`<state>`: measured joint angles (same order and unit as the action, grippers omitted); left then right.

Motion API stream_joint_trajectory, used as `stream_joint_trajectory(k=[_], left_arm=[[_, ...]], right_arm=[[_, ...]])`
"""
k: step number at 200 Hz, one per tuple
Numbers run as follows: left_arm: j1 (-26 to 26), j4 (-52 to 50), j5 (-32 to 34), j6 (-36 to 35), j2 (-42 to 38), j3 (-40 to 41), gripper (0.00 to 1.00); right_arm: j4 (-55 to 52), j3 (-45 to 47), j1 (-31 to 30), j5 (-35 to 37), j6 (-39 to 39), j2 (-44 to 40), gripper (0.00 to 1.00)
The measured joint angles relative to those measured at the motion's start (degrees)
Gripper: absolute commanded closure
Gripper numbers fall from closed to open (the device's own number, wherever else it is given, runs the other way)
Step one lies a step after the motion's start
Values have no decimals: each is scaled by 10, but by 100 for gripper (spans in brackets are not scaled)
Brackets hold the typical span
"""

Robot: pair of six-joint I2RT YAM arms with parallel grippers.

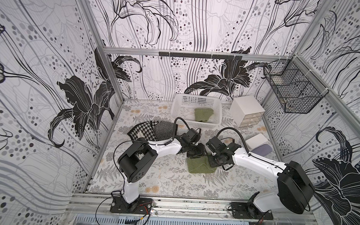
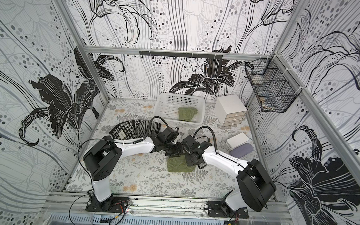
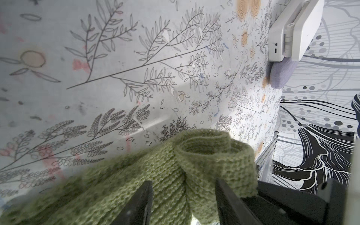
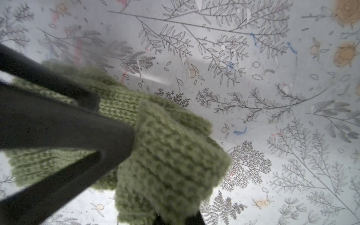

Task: Roll up the scarf and place it into the basket
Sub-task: Roll the scarf at the center of the board.

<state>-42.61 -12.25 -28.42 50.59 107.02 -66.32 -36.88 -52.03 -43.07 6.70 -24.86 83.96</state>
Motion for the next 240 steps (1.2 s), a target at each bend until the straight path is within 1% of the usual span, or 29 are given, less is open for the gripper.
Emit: stream_joint_trajectory(k=[22, 24, 31, 33, 36, 38, 56, 61, 102, 139, 141, 150, 155, 158, 163, 171, 197, 208, 215, 219, 223, 224, 227, 229, 240], left_arm=[[-6, 23, -4, 11, 5, -3, 58], [-7, 25, -5, 13, 5, -3, 61], [-10, 33, -7, 17, 7, -3, 64], [-11, 34, -8, 20, 8, -4, 67], [-12, 36, -9, 20, 9, -4, 69], [-13, 37, -10, 21, 9, -5, 73], [-20, 49, -17, 29, 16, -8, 96], [-21, 53, -18, 32, 18, -8, 100], [-24, 74, -26, 41, 20, -2, 100], [-24, 85, -26, 44, 5, 38, 100], [-24, 85, -26, 44, 4, 39, 97], [-24, 85, -28, 45, 2, 42, 70], [-24, 88, -29, 45, 2, 42, 57], [-24, 89, -30, 46, 2, 42, 51], [-24, 91, -31, 48, 2, 42, 44], [-24, 95, -33, 50, 2, 42, 41], [-23, 101, -32, 57, 2, 45, 40], [-23, 104, -34, 58, 2, 45, 48], [-23, 109, -36, 60, 3, 45, 58], [-23, 113, -38, 64, 4, 45, 67], [-24, 117, -41, 62, 5, 45, 82], [-24, 118, -41, 63, 5, 45, 83], [-24, 120, -42, 67, 7, 45, 95], [-24, 122, -44, 66, 7, 44, 100], [-24, 129, -48, 67, 9, 44, 100]], right_arm=[[1, 1, 0, 0, 0, -2, 100], [2, 1, 0, 0, -1, -2, 100], [3, 1, 0, 0, -2, -2, 100], [3, 1, 0, 0, -2, -2, 100], [4, 1, 0, 0, -2, -2, 100], [4, 1, 0, 0, -3, -2, 100], [9, 4, 0, 0, -9, -2, 100], [9, 5, 0, 0, -10, -2, 100], [14, 9, 0, 0, -22, -7, 100], [28, 20, 0, 2, -37, -14, 100], [29, 21, 0, 2, -38, -14, 100], [33, 24, 0, 2, -41, -15, 100], [36, 25, 0, 2, -43, -15, 100], [37, 26, 0, 2, -43, -16, 100], [37, 26, 0, 2, -45, -16, 100], [39, 26, 0, 2, -45, -16, 100], [39, 27, 0, 2, -47, -16, 100], [39, 27, 0, 2, -47, -16, 100], [39, 27, 0, 2, -47, -17, 100], [39, 27, 0, 2, -47, -17, 100], [40, 27, 0, 2, -47, -17, 100], [40, 27, 0, 2, -47, -17, 100], [40, 27, 0, 2, -47, -18, 100], [40, 27, 0, 2, -47, -18, 100], [42, 27, 0, 2, -47, -19, 100]])
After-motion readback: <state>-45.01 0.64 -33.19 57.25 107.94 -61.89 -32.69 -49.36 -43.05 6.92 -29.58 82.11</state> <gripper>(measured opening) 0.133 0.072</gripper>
